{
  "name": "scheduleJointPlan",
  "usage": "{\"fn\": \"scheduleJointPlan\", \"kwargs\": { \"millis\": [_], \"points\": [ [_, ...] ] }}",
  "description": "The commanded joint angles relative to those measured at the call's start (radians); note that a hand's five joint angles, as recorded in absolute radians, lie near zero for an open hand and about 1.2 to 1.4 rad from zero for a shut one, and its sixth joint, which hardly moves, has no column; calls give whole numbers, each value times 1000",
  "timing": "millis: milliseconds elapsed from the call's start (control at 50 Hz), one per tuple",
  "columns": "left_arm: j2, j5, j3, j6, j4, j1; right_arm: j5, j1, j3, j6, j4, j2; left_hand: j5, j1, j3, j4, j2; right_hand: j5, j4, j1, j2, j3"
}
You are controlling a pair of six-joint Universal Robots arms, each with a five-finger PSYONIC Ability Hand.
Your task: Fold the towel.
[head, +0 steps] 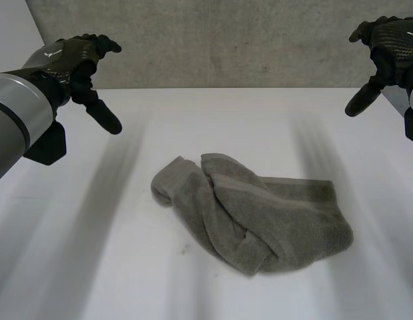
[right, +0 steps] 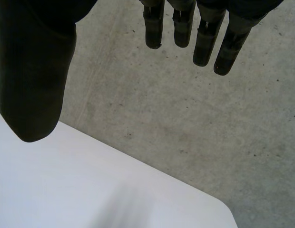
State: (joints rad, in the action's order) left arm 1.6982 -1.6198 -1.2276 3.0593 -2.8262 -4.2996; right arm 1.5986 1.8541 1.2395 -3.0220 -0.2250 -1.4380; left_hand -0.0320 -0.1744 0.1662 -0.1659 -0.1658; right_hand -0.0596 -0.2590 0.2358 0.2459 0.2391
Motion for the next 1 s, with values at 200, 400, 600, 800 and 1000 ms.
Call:
{"fn": "scheduleJointPlan", "kwargs": {
  "millis": [200,400,600,800,1000],
  "points": [
    [12,14,-29,-1,-30,11,-91,13,11,88,-4,50,32,0,8,-9,-9,60,84,-61,-71,-65],
    [257,20,-52,45,-119,54,-364,134,-18,466,-17,290,14,-19,27,-27,-27,60,84,-61,-71,-65],
    [457,50,-56,136,-208,66,-394,237,-109,660,-24,508,2,-30,38,-39,-39,60,84,-61,-71,-65],
    [578,74,-75,141,-283,101,-402,287,-152,724,-20,646,-280,-312,320,-321,-321,-83,-58,81,71,78],
    [519,58,-52,142,-300,110,-246,266,-244,620,71,544,-1190,-1222,1230,-1230,-1230,-1162,-1137,1160,1150,1157]
  ]
}}
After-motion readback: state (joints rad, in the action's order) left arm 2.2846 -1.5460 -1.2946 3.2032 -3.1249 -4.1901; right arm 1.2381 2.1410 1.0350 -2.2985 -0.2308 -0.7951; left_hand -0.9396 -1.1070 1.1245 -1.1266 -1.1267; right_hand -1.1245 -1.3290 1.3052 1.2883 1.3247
